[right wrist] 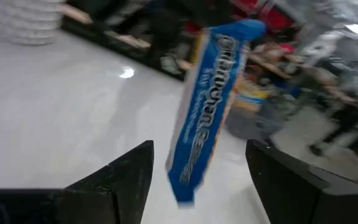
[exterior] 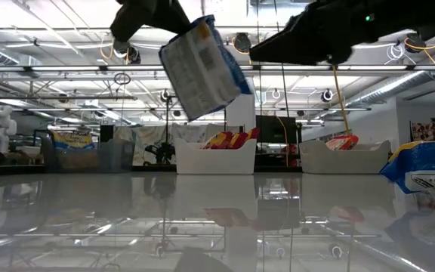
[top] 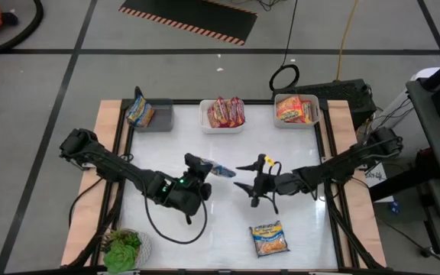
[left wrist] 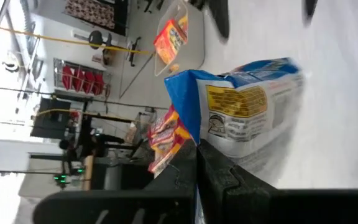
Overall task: Sort Maruchan noodles
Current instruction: Put the top blue noodle pack into the black bin
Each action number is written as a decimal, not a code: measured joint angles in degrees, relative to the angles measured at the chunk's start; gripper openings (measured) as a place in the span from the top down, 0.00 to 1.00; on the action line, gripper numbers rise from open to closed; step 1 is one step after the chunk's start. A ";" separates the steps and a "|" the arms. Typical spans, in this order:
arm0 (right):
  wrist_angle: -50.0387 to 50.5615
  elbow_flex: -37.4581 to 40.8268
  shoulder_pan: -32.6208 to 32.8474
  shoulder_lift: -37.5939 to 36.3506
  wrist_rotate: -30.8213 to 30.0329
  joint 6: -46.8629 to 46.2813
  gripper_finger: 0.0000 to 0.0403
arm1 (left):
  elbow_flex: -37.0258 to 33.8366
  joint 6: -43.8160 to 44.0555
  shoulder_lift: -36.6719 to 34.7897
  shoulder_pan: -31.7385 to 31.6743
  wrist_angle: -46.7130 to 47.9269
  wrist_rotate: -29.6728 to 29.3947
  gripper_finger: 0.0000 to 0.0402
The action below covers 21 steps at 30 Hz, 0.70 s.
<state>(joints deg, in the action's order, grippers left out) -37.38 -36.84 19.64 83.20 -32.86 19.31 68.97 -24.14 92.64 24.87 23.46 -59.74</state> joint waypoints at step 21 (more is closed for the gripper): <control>-15.63 -0.04 2.02 3.89 -10.80 -3.39 0.43 | 0.00 0.35 0.00 -1.79 -14.39 4.47 0.99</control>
<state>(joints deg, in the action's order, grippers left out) -53.01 -36.88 21.65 87.09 -43.66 15.92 68.97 -23.79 92.64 23.08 9.07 -55.27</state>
